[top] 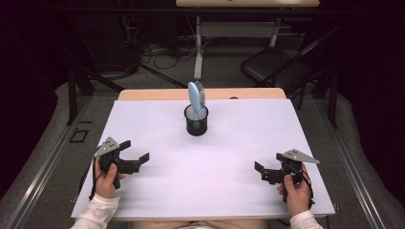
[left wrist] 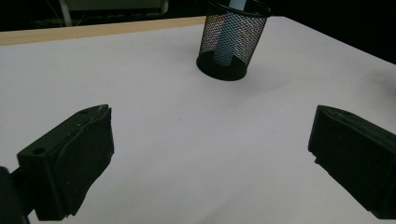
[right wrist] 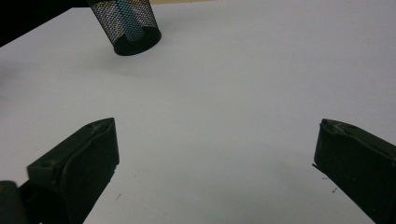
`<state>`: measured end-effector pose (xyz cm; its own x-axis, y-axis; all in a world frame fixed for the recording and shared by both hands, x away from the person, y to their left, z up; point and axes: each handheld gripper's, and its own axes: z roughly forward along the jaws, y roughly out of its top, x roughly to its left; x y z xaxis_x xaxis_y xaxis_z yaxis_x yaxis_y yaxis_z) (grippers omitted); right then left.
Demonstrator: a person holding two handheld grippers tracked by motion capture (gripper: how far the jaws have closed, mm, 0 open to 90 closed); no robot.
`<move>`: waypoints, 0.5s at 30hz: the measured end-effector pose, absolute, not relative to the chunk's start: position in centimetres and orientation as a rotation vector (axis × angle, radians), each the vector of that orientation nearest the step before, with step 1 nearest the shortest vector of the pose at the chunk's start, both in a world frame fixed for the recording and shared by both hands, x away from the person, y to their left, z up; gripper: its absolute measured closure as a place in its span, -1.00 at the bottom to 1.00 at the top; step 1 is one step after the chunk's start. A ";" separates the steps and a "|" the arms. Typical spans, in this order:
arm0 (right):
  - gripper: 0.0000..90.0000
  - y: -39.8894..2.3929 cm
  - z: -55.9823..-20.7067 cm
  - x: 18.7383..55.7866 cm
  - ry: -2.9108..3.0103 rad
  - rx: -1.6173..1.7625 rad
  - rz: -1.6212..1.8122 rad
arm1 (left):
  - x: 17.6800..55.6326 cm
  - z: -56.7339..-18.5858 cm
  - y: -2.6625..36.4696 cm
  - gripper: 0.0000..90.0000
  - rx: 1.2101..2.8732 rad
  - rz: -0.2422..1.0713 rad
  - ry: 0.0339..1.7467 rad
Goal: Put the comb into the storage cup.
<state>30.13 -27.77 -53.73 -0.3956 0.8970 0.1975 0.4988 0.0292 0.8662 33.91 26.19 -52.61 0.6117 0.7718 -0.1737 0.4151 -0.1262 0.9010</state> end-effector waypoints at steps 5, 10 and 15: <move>-1.00 -27.8 -53.8 30.2 1.909 1.417 1.321 | 34.0 -52.7 26.1 -0.99 1.752 0.409 0.977; -1.00 -27.8 -53.8 30.2 1.908 1.416 1.321 | 33.9 -52.7 26.2 -0.99 1.752 0.411 0.979; -1.00 -27.8 -53.9 30.2 1.908 1.419 1.323 | 34.0 -52.8 26.2 -0.99 1.748 0.407 0.983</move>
